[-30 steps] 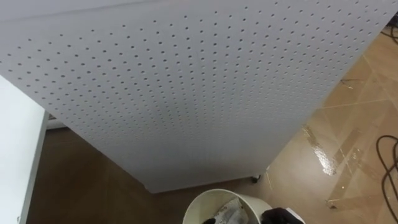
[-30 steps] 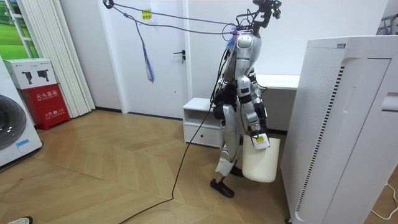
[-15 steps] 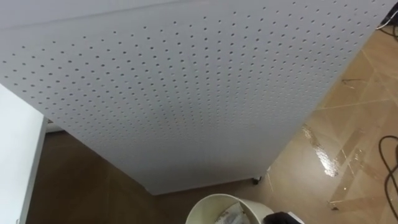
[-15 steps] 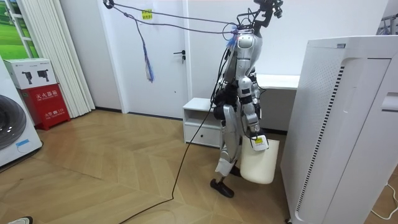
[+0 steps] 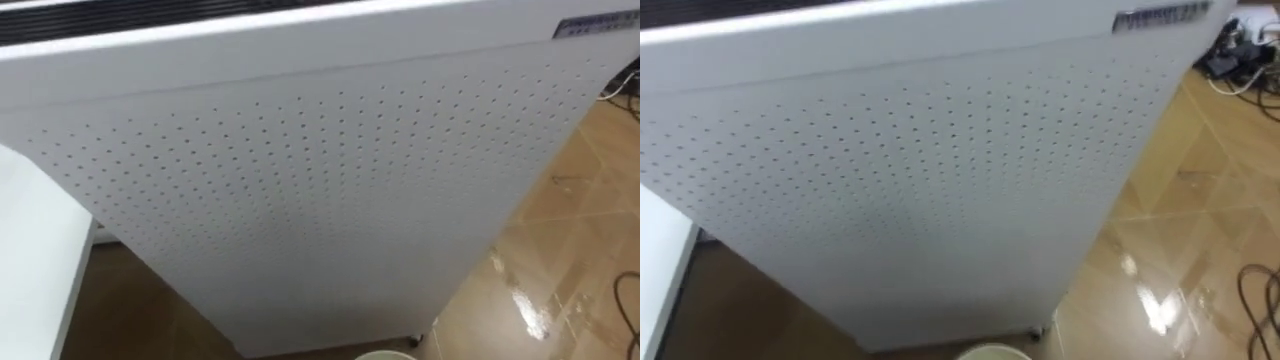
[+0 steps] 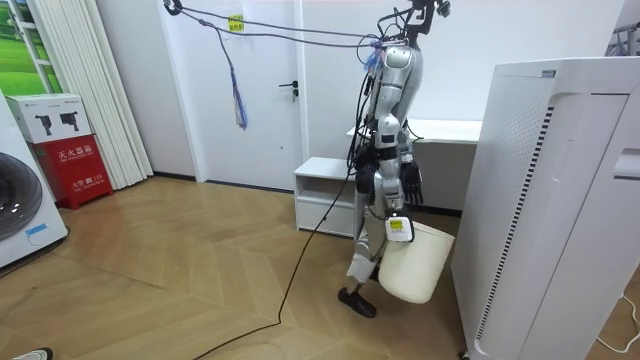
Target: Pick garbage
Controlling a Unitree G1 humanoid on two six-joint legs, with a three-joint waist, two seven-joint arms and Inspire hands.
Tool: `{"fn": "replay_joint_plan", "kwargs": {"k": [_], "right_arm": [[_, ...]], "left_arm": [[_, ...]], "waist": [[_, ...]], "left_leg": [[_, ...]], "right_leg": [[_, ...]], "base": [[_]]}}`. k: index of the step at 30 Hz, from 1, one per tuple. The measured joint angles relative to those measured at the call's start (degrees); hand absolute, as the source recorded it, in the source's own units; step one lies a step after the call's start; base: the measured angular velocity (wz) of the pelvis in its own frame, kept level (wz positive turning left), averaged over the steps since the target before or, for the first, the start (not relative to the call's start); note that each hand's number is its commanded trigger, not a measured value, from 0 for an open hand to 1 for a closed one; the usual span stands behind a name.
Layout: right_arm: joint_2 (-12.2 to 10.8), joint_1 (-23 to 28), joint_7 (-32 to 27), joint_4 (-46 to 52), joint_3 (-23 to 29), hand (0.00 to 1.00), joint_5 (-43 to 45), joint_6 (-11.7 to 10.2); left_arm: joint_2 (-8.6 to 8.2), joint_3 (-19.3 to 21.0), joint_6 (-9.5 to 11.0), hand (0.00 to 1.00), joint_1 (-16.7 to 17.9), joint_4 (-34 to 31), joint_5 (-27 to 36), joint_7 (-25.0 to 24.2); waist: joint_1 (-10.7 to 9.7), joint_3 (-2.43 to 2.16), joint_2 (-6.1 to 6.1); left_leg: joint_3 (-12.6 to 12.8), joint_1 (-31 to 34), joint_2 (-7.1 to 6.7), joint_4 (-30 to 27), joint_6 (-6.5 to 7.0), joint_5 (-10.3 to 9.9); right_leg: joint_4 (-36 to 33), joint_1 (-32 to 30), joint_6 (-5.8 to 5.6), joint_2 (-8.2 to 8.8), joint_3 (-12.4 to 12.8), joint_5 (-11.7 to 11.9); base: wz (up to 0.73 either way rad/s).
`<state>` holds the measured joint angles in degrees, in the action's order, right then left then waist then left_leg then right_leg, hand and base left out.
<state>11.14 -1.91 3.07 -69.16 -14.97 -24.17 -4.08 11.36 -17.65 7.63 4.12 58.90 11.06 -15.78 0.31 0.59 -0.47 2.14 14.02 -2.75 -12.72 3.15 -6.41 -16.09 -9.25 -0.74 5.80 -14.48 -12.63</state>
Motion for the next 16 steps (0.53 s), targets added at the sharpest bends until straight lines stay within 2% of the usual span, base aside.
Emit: {"fn": "replay_joint_plan", "kwargs": {"k": [1, 4, 6, 7, 12, 16], "right_arm": [[-0.17, 1.36, -0.11, 0.08, 0.31, 1.0, -0.64, -0.05], [-0.43, 4.16, -0.52, 0.14, 1.47, 1.0, -1.41, -0.09], [-0.62, 5.25, -0.69, 0.04, 2.94, 1.0, -1.64, 0.04], [-0.63, 5.7, -0.92, 0.01, 3.56, 1.0, -1.74, 0.09], [-1.67, 7.41, -1.03, -0.01, 7.24, 1.0, -1.71, 0.46], [-1.95, 7.81, -0.9, -0.55, 8.87, 1.0, -1.7, 0.53]], "left_arm": [[-0.27, 1.19, 0.11, 0.0, 0.99, 1.14, 2.06, 0.83], [-0.87, 4.0, 0.14, 0.0, 2.59, 2.88, 5.3, 2.9], [-1.32, 5.83, 0.1, 0.0, 3.34, 3.02, 6.37, 4.34], [-1.66, 6.39, 0.07, 0.0, 4.34, 3.13, 7.36, 5.02], [-2.18, 8.87, -0.18, 0.0, 4.46, 4.82, 7.49, 5.33], [-3.43, 12.22, -1.33, 0.0, 4.45, 6.82, 7.59, 5.3]], "waist": [[-0.04, -0.24, -0.65], [-0.11, -0.38, -2.04], [0.14, -0.57, -2.41], [0.13, -0.54, -2.43], [0.08, -0.45, -2.03], [-0.05, 0.03, -1.42]], "left_leg": [[-0.05, -1.69, -0.16, 0.47, -0.03, -0.03], [-0.9, -5.78, -0.35, 2.04, -0.29, -0.36], [-0.92, -7.34, -0.21, 2.01, -0.43, -1.14], [-0.91, -8.25, -0.2, 2.02, -0.48, -1.45], [-0.76, -10.82, -0.04, 2.49, -0.69, -1.85], [-0.58, -12.73, 0.01, 3.22, -0.71, -1.87]], "right_leg": [[1.23, 2.17, -0.17, -0.06, -0.24, 0.03], [4.5, 7.14, -0.51, -0.48, -1.29, 0.28], [5.59, 9.04, -0.56, -0.84, -1.27, 0.31], [5.94, 10.12, -0.57, -0.91, -1.28, 0.3], [6.59, 12.62, -0.55, -1.07, -1.12, 0.28], [6.57, 14.25, -0.55, -1.13, -0.52, 0.28]], "base": [[0.11], [0.16], [0.05], [0.0], [-0.05], [-0.07]]}}
